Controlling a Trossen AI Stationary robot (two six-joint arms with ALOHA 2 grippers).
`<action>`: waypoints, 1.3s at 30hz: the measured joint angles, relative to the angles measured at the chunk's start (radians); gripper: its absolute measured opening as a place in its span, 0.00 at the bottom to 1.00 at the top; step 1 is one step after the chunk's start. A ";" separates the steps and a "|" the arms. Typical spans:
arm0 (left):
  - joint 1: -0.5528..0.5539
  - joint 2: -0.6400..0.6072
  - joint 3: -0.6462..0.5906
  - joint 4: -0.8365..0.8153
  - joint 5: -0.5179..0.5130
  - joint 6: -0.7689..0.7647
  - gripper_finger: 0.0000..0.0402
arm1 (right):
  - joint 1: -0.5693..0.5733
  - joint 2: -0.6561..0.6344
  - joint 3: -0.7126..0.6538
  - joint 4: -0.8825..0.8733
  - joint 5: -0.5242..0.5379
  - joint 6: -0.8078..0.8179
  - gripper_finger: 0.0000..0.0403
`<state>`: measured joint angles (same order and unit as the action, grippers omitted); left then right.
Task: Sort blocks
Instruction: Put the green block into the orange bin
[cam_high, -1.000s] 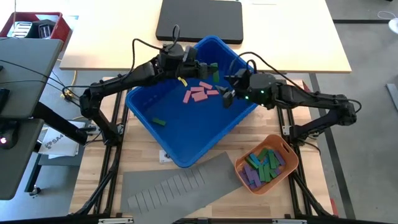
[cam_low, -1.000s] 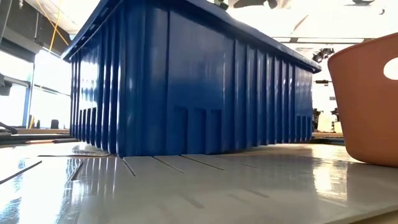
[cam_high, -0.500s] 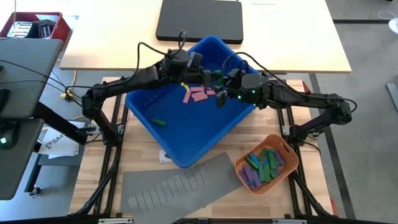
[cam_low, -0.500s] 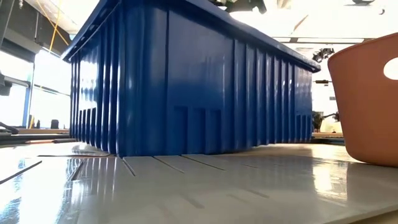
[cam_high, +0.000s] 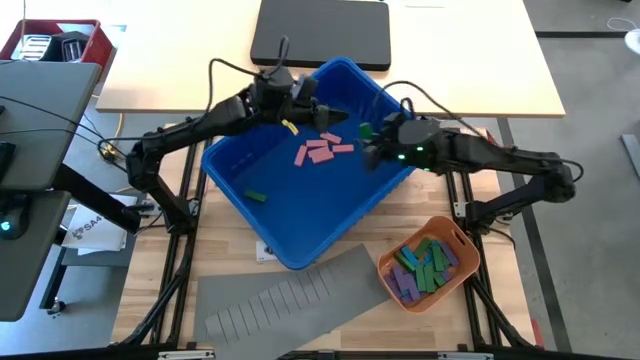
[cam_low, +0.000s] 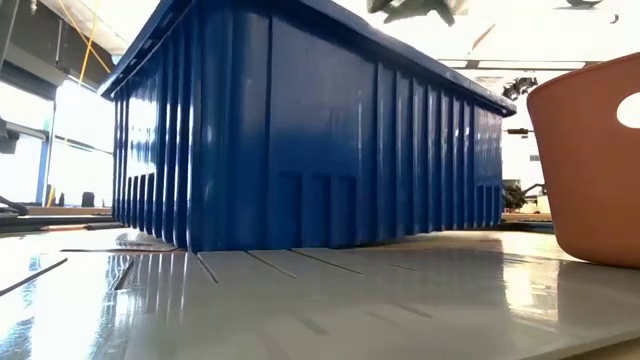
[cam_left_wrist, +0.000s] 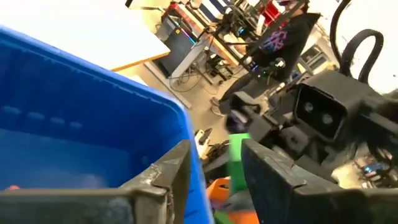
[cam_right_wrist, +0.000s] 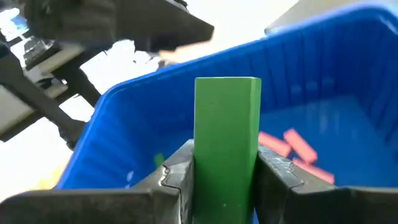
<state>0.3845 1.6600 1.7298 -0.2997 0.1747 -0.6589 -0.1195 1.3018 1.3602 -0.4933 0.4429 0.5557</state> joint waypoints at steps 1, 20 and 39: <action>0.014 -0.008 0.000 -0.013 0.013 0.014 0.34 | 0.008 -0.022 0.000 -0.037 -0.012 0.024 0.26; 0.134 -0.137 0.000 -0.470 0.052 0.376 0.36 | 0.719 -0.189 -0.126 -0.679 -0.425 0.754 0.26; 0.098 -0.088 0.000 -0.947 0.051 0.612 0.37 | 0.769 -0.243 -0.768 -0.184 -0.526 1.355 0.33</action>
<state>0.4823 1.5721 1.7298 -1.2465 0.2256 -0.0469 0.6494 1.0592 0.5926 -0.6769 -0.0831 1.9105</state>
